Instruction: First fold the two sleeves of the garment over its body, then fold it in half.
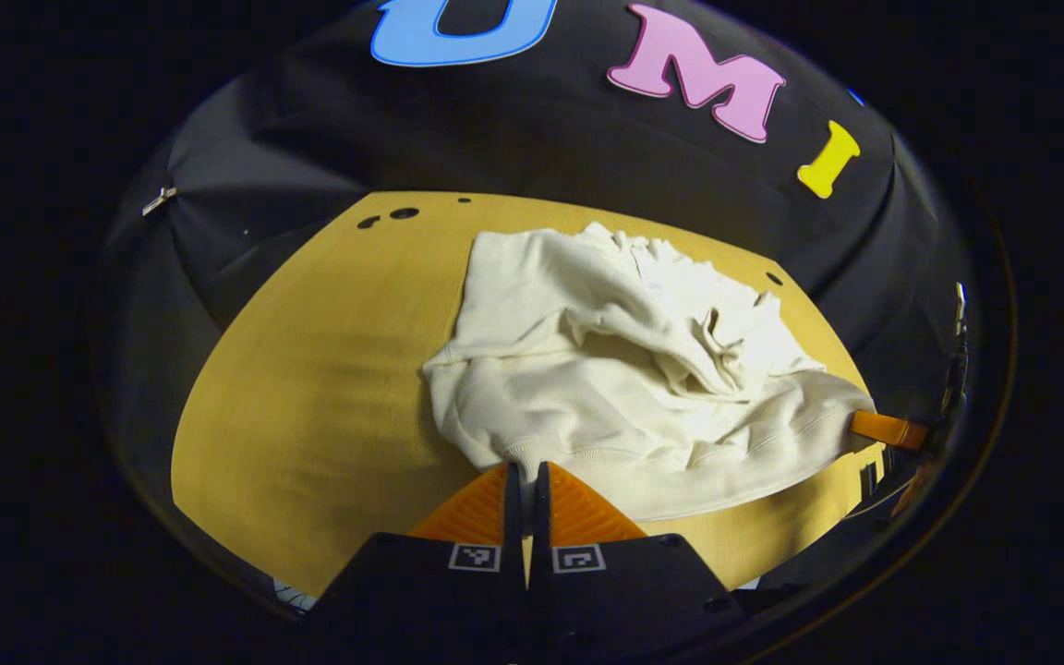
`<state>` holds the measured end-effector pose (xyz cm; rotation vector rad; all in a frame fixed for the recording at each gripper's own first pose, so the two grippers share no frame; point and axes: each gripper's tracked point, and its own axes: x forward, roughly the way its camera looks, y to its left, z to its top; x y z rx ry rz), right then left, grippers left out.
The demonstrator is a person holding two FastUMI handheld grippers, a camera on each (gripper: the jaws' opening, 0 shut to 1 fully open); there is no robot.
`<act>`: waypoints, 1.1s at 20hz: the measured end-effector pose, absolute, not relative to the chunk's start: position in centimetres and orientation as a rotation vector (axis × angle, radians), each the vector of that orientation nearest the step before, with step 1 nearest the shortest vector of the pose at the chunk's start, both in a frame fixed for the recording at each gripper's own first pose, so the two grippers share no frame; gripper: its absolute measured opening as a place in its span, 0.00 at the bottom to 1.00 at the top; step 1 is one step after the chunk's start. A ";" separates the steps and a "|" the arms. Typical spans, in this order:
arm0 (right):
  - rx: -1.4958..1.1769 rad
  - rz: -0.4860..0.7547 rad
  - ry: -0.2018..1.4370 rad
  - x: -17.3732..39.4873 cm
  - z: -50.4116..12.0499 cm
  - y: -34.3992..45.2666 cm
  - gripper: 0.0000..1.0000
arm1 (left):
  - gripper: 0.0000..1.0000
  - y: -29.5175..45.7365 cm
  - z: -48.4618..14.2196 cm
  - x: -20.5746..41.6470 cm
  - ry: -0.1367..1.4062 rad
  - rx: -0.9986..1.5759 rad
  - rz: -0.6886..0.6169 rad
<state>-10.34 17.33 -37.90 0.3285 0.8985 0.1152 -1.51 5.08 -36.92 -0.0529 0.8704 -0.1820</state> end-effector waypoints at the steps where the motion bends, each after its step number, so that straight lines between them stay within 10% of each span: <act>1: 0.343 0.113 0.870 -9.2 -36.8 17.5 0.06 | 0.06 4.9 -36.0 -0.7 0.849 -0.061 -0.185; 22: 0.385 0.055 0.719 9.2 -36.6 19.6 0.05 | 0.06 1.1 -33.9 19.9 0.707 -0.133 -0.144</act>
